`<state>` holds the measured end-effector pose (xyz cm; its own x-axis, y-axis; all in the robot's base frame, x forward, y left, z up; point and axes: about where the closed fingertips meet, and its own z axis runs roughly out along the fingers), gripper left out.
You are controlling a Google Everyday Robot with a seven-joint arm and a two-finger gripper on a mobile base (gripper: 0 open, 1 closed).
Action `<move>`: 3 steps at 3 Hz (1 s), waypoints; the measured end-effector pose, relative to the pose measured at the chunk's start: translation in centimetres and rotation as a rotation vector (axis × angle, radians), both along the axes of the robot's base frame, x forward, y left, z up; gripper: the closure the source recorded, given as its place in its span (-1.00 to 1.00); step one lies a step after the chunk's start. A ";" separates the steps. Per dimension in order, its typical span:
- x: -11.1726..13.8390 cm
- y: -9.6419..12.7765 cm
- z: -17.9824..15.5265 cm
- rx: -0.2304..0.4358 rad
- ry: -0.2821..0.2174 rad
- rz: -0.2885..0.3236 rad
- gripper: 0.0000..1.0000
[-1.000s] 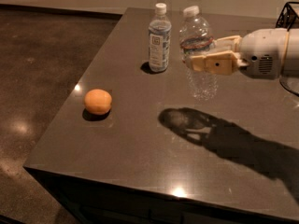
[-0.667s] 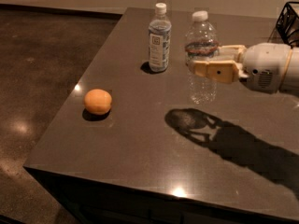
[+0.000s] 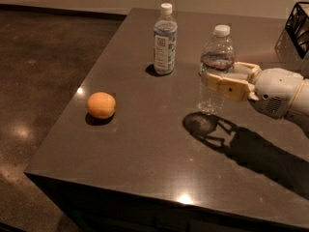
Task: Place water bottle upright
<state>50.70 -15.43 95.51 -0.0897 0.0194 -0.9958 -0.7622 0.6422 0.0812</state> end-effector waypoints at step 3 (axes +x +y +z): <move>0.3 -0.9 -1.8 0.083 -0.114 0.052 1.00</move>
Offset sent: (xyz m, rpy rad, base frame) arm 0.0025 -0.0148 -0.0220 0.1008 -0.1536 0.0581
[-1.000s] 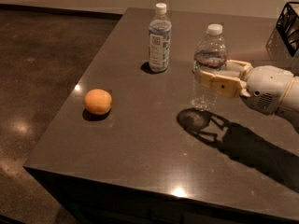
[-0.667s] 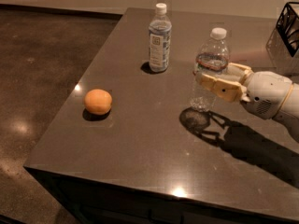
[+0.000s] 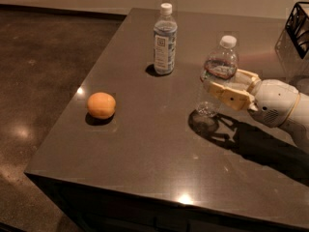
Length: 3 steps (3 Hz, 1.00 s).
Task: Place water bottle upright
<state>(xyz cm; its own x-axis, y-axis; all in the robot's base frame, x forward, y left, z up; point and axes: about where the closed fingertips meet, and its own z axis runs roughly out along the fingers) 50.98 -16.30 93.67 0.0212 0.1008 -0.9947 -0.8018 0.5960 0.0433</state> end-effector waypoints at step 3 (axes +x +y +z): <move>0.3 -0.4 -1.3 -0.008 0.003 0.022 -0.27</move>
Offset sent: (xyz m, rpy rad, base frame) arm 0.0039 -0.0113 -0.0181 -0.0079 0.0092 0.0128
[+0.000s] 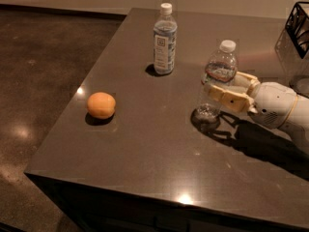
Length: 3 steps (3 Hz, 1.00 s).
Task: Place water bottle upright
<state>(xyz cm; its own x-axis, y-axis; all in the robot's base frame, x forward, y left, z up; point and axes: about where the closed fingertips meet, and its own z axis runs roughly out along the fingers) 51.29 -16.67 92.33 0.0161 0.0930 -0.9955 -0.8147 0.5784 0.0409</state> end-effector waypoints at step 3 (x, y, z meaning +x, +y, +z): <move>0.0 0.4 0.0 -0.005 -0.004 0.013 -1.00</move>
Offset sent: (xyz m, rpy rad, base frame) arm 0.0000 0.0009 -0.0009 -0.0039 -0.0022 0.0070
